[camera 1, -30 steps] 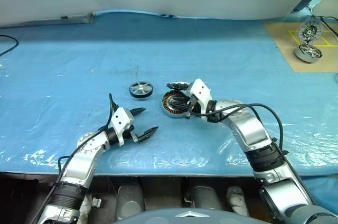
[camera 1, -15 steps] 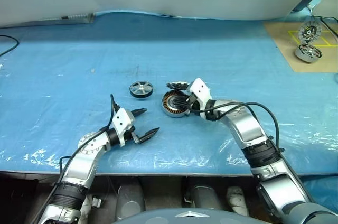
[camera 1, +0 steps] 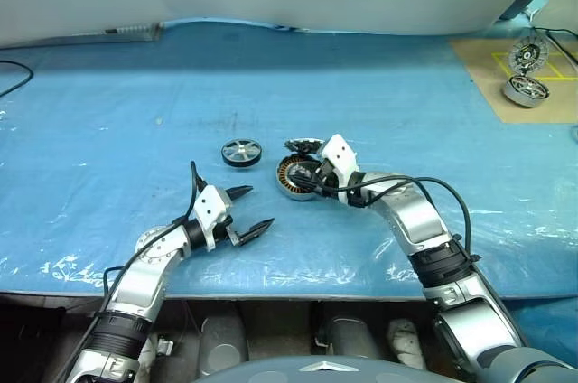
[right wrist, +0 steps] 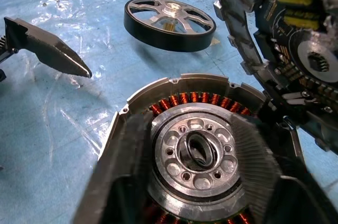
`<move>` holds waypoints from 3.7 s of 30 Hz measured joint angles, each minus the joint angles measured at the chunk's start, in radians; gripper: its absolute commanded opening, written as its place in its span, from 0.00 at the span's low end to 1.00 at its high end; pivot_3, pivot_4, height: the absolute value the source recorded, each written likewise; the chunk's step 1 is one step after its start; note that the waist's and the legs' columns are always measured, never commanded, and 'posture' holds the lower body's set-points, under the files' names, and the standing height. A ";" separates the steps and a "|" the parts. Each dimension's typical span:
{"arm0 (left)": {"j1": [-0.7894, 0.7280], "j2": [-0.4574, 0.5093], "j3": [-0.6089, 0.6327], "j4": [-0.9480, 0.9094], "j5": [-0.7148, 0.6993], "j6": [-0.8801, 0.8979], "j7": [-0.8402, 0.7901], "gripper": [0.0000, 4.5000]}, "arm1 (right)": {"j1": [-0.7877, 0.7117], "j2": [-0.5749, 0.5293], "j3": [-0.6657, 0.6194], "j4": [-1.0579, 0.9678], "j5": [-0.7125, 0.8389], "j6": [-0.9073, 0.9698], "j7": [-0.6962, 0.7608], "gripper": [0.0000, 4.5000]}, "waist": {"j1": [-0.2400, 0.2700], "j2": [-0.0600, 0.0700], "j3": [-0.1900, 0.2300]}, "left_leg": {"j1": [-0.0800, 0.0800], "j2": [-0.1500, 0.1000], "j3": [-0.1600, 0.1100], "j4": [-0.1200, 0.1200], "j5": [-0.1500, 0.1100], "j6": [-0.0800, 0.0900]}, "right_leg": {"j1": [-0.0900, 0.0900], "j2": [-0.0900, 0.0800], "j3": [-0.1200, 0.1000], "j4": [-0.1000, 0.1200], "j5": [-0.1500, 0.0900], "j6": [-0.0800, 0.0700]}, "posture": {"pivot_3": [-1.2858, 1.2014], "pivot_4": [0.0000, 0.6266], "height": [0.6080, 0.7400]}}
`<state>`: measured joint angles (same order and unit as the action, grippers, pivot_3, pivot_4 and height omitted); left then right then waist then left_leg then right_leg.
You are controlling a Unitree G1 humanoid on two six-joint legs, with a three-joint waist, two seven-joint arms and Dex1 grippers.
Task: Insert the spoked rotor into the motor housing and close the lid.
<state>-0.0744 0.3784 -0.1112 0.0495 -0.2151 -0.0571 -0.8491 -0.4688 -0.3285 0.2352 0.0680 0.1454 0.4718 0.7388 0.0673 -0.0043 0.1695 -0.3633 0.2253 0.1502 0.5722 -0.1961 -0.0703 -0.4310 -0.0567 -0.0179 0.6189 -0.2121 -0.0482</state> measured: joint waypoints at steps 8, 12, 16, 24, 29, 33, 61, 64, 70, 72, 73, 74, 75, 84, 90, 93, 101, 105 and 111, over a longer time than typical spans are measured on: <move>-0.003 -0.001 0.000 0.000 0.000 0.001 0.008 1.00 | 0.044 -0.080 -0.028 -0.148 0.046 0.092 0.042 0.35 | 0.001 0.000 0.000 | 0.000 0.000 0.000 0.000 0.000 0.000 | 0.000 0.000 0.000 0.000 0.000 0.000 | 0.52 0.24 1.00; -0.006 -0.006 0.000 0.000 0.000 0.001 0.013 1.00 | 0.056 -0.093 -0.028 -0.170 0.052 0.124 0.038 0.04 | 0.000 0.000 0.000 | 0.001 0.000 0.000 0.000 0.000 0.000 | 0.000 0.000 0.000 0.000 0.000 0.000 | 0.52 0.24 1.00; -0.013 -0.011 0.000 0.000 0.000 0.001 0.017 1.00 | 0.055 -0.092 -0.026 -0.167 0.044 0.125 0.015 0.01 | 0.001 0.000 0.000 | 0.001 0.000 0.000 0.000 0.000 0.000 | 0.000 0.000 0.000 0.000 0.000 0.000 | 0.52 0.24 1.00; -0.024 -0.013 0.000 0.004 0.000 0.000 0.028 1.00 | 0.017 -0.061 -0.021 -0.078 0.010 0.094 -0.020 0.01 | 0.000 0.000 0.000 | 0.001 0.000 0.000 0.000 0.000 0.000 | 0.000 0.000 0.000 0.000 0.000 0.000 | 0.52 0.24 1.00; -0.024 -0.013 0.000 0.010 0.000 0.000 0.029 1.00 | -0.005 -0.047 -0.006 -0.037 -0.004 0.060 -0.017 0.01 | 0.000 0.000 0.000 | 0.000 0.000 0.000 0.000 0.000 0.000 | 0.000 0.000 0.000 0.000 0.000 0.000 | 0.52 0.24 1.00; -0.024 -0.013 0.000 0.013 0.000 0.000 0.029 1.00 | -0.013 -0.045 0.005 -0.030 -0.007 0.052 -0.003 0.01 | 0.000 0.000 0.000 | 0.001 0.000 0.000 0.000 0.000 0.000 | 0.000 0.000 0.000 0.000 0.000 0.000 | 0.52 0.24 1.00; -0.008 -0.013 0.000 0.013 0.000 0.001 0.036 1.00 | -0.022 -0.022 0.010 -0.014 -0.010 0.041 -0.003 0.01 | 0.000 0.000 0.000 | 0.001 0.000 0.000 0.001 0.000 0.000 | 0.000 0.000 0.001 0.001 0.000 0.000 | 0.52 0.24 1.00; -0.008 -0.013 0.000 0.013 0.000 0.001 0.036 1.00 | -0.026 -0.022 0.008 -0.008 -0.010 0.040 -0.008 0.01 | 0.000 0.000 0.000 | 0.001 0.000 0.000 0.001 0.000 0.000 | 0.000 0.000 0.001 0.001 0.000 0.000 | 0.52 0.24 1.00; -0.008 -0.013 0.000 0.013 0.000 0.001 0.036 1.00 | -0.025 -0.036 0.011 -0.009 -0.011 0.042 -0.003 0.01 | 0.000 0.000 0.000 | 0.001 0.000 0.000 0.001 0.000 0.000 | 0.000 0.000 0.001 0.001 0.000 0.000 | 0.52 0.24 1.00; -0.008 -0.013 0.000 0.013 0.000 0.001 0.036 1.00 | -0.017 -0.051 0.012 -0.023 -0.011 0.045 0.006 0.01 | 0.001 0.000 0.000 | 0.001 0.000 0.000 0.001 0.000 0.000 | 0.000 0.000 0.001 0.001 0.000 0.000 | 0.52 0.24 1.00; -0.008 -0.013 0.000 0.013 0.000 0.001 0.036 1.00 | -0.013 -0.057 0.012 -0.032 -0.010 0.048 0.010 0.01 | 0.000 0.000 0.000 | 0.001 0.000 0.000 0.001 0.000 0.000 | 0.000 0.000 0.001 0.001 0.000 0.000 | 0.52 0.24 1.00; -0.008 -0.013 0.000 0.013 0.000 0.001 0.036 1.00 | -0.007 -0.061 0.012 -0.040 -0.009 0.052 0.017 0.01 | 0.000 0.000 0.000 | 0.001 0.000 0.000 0.001 0.000 0.000 | 0.000 0.000 0.001 0.001 0.000 0.000 | 0.52 0.24 1.00; -0.008 -0.013 0.000 0.013 0.000 0.001 0.036 1.00 | 0.000 -0.064 0.012 -0.051 -0.006 0.056 0.024 0.01 | 0.000 0.000 0.000 | 0.001 0.000 0.000 0.001 0.000 0.000 | 0.000 0.000 0.001 0.001 0.000 0.000 | 0.52 0.24 1.00; -0.008 -0.013 0.000 0.013 0.000 0.001 0.036 1.00 | 0.023 -0.059 0.014 -0.090 0.010 0.084 0.040 0.01 | 0.000 0.000 0.000 | 0.002 0.000 0.000 0.001 0.000 0.000 | 0.001 0.000 0.001 0.001 0.000 0.000 | 0.52 0.24 1.00; -0.008 -0.014 0.000 0.013 -0.001 0.002 0.038 1.00 | 0.023 -0.057 0.013 -0.090 0.011 0.084 0.041 0.01 | 0.000 0.000 0.000 | 0.001 0.000 0.000 0.001 0.000 0.000 | 0.001 0.000 0.001 0.001 0.000 0.000 | 0.52 0.24 1.00; -0.009 -0.017 0.015 0.009 -0.018 0.020 0.052 1.00 | 0.023 -0.069 0.012 -0.105 0.020 0.088 0.057 0.01 | 0.000 0.000 0.000 | 0.002 0.000 0.000 0.001 0.000 0.000 | 0.001 0.000 0.001 0.001 0.000 0.000 | 0.52 0.24 1.00; -0.133 0.002 0.131 -0.005 -0.079 0.067 0.111 1.00 | 0.106 -0.077 -0.023 -0.214 0.094 0.073 0.096 0.01 | 0.003 0.000 0.000 | 0.001 0.000 0.000 0.001 0.000 0.000 | 0.001 0.000 0.001 0.001 0.000 0.000 | 0.52 0.24 1.00; -0.210 0.039 0.166 -0.002 -0.117 0.203 0.131 1.00 | 0.152 -0.079 -0.035 -0.226 0.093 0.031 0.080 0.01 | 0.001 0.000 0.000 | 0.001 0.000 0.000 0.001 0.000 0.000 | 0.001 0.000 0.001 0.001 0.000 0.000 | 0.52 0.24 1.00; -0.333 0.116 0.164 0.096 -0.115 0.336 0.096 1.00 | 0.176 -0.069 -0.036 -0.226 0.091 0.005 0.050 0.01 | 0.001 0.000 0.000 | 0.001 -0.001 0.000 0.001 0.000 0.000 | 0.001 0.000 0.001 0.001 0.000 0.000 | 0.52 0.24 1.00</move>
<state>-0.4077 0.4943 0.0529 0.1456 -0.3299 0.2786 -0.7532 -0.2926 -0.3973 0.1989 -0.1584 0.2366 0.4768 0.7884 0.0682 -0.0043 0.1695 -0.3623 0.2247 0.1498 0.5733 -0.1961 -0.0704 -0.4300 -0.0565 -0.0172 0.6197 -0.2121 -0.0481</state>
